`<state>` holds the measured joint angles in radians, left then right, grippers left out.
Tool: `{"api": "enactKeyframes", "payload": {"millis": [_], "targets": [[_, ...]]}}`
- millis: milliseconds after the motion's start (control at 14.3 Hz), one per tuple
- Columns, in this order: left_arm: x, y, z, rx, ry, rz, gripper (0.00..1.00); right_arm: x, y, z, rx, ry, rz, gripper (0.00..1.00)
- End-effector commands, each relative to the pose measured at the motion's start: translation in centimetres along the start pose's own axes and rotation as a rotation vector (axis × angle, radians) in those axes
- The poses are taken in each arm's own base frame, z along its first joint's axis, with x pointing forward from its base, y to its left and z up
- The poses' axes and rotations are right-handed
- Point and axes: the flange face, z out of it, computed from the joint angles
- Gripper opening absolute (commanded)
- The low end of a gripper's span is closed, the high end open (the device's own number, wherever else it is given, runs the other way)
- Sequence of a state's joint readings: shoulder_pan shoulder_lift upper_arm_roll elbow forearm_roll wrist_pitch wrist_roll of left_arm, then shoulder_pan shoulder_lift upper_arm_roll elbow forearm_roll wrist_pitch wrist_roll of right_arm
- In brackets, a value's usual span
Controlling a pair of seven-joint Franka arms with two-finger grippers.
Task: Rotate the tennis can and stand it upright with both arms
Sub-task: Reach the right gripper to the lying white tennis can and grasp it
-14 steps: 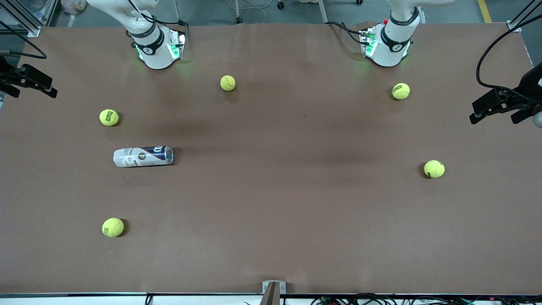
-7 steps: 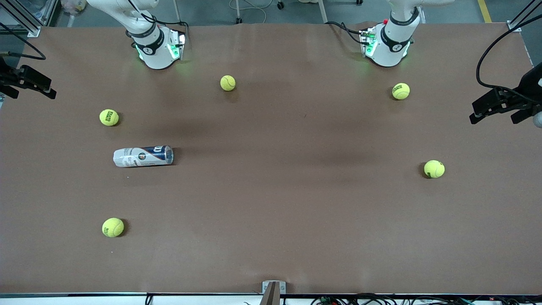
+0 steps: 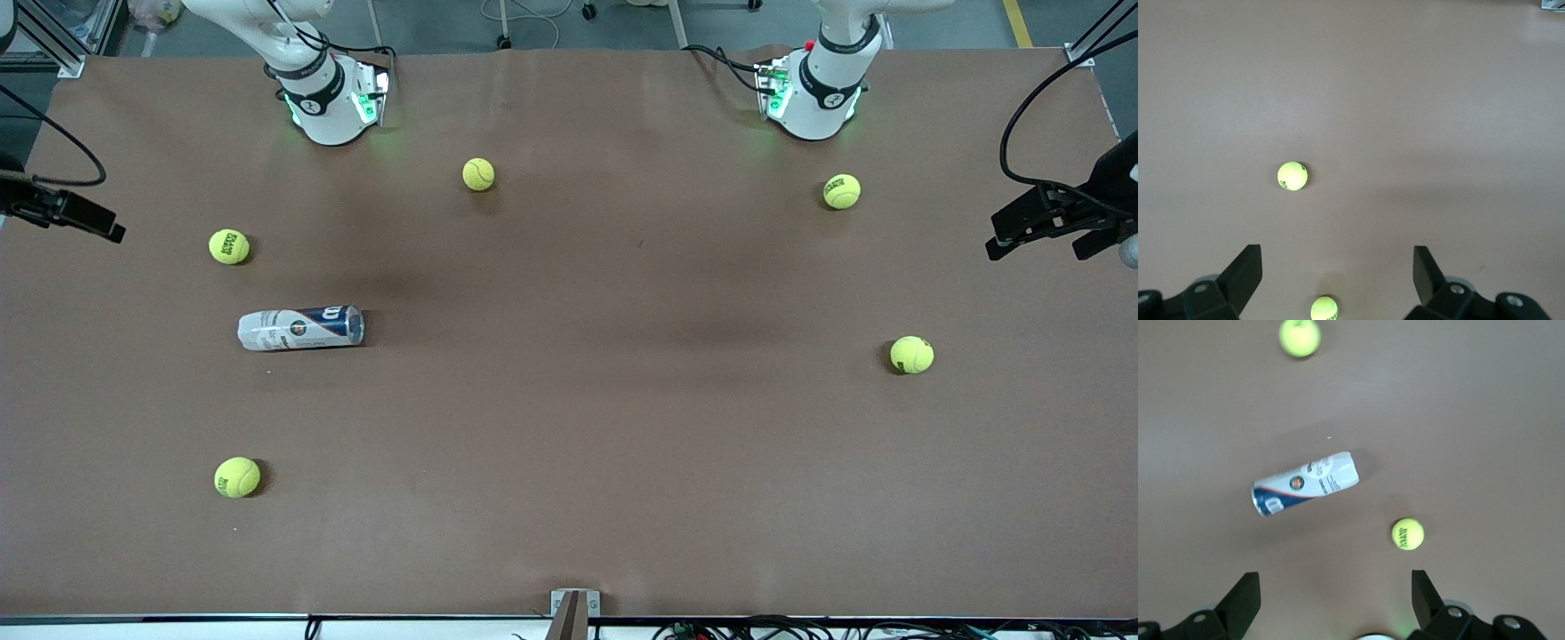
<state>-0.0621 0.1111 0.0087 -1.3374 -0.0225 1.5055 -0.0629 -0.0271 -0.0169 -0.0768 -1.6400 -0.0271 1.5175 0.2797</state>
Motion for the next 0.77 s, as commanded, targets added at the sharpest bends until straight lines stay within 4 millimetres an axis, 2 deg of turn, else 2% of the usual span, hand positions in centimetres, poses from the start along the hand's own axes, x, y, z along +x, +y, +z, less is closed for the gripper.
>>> {"api": "enactKeyframes", "payload": {"millis": [0, 210, 350, 560, 700], "targets": [[-0.4, 0.0, -0.5, 0.015, 0.005, -0.008, 1.0, 0.6, -0.8, 1.0, -0.004, -0.013, 0.304, 1.0], [-0.4, 0.0, -0.5, 0.015, 0.005, -0.008, 1.0, 1.0, -3.1, 2.9, -0.031, -0.034, 0.621, 1.0], [-0.4, 0.0, -0.5, 0.017, 0.005, -0.007, 1.0, 0.8, -4.7, 5.0, -0.066, -0.061, 0.787, 1.0], [-0.4, 0.0, -0.5, 0.017, 0.005, -0.007, 1.0, 1.1, -5.4, 9.5, -0.083, -0.112, 0.961, 1.0], [-0.4, 0.0, -0.5, 0.017, 0.005, -0.007, 1.0, 1.3, -5.4, 12.8, -0.06, -0.14, 1.005, 1.0]]}}
